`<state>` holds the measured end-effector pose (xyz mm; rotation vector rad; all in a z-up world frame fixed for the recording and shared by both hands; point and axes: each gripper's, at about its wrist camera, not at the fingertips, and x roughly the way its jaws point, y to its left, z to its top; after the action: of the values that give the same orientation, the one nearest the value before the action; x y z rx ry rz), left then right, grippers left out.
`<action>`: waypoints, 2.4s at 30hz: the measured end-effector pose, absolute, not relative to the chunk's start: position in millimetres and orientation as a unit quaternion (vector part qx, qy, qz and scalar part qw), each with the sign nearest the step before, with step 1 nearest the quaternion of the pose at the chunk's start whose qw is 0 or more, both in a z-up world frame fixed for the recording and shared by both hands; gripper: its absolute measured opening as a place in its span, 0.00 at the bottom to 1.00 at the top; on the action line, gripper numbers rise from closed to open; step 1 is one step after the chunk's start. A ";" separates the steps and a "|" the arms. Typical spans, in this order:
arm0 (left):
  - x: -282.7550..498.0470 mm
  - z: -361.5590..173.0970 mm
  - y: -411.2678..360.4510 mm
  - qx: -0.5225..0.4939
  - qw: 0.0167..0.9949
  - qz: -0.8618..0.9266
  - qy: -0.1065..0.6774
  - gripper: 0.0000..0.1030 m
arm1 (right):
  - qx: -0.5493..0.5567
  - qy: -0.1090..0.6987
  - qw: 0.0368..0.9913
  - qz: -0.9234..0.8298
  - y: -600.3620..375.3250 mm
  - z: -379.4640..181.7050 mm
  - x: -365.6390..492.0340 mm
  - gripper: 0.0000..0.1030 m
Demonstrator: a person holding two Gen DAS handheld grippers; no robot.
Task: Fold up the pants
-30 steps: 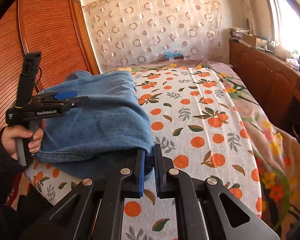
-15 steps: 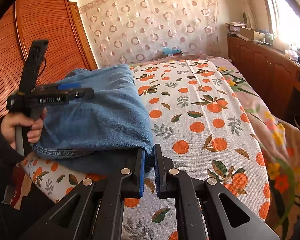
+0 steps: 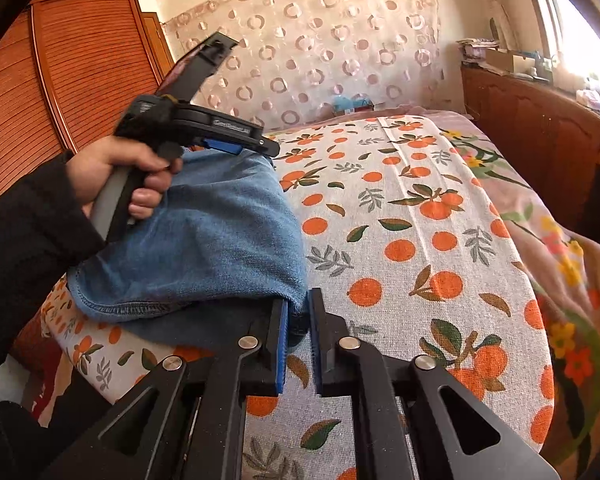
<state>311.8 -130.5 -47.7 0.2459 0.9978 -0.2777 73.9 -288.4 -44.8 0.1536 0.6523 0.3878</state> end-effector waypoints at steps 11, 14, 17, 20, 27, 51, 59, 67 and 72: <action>307.0 -37.6 -118.7 0.109 0.865 -0.131 0.471 0.20 | 0.097 0.335 0.911 0.220 -282.0 -40.3 94.3 0.09; 293.5 -12.1 -106.5 0.093 0.880 -0.141 0.445 0.19 | 0.091 0.313 0.915 0.240 -275.1 -20.2 89.3 0.08; 280.7 11.4 -86.7 0.070 0.891 -0.150 0.423 0.18 | 0.088 0.289 0.915 0.267 -262.9 5.8 81.7 0.08; 270.3 30.8 -62.8 0.043 0.899 -0.157 0.406 0.18 | 0.074 0.268 0.914 0.297 -242.2 30.7 70.8 0.08; 234.2 53.6 16.6 -0.014 0.916 -0.138 0.377 0.18 | 0.036 0.243 0.898 0.366 -176.8 68.7 45.4 0.08; 178.6 -11.4 127.4 -0.078 0.925 -0.085 0.363 0.17 | -0.052 0.284 0.858 0.425 -79.3 67.8 25.7 0.09; 172.6 -15.7 136.0 -0.077 0.926 -0.086 0.360 0.17 | -0.047 0.258 0.870 0.417 -98.9 81.9 14.1 0.12; 163.8 -20.5 140.6 -0.066 0.929 -0.083 0.355 0.17 | -0.043 0.247 0.890 0.382 -96.3 70.9 42.7 0.27; 152.5 -18.5 146.9 -0.076 0.930 -0.082 0.349 0.17 | -0.051 0.299 0.873 0.382 -57.8 32.1 84.7 0.28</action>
<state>152.5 146.9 -18.5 -0.1553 0.7147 -0.1676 84.7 -57.8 32.1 -0.1056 0.6247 0.7976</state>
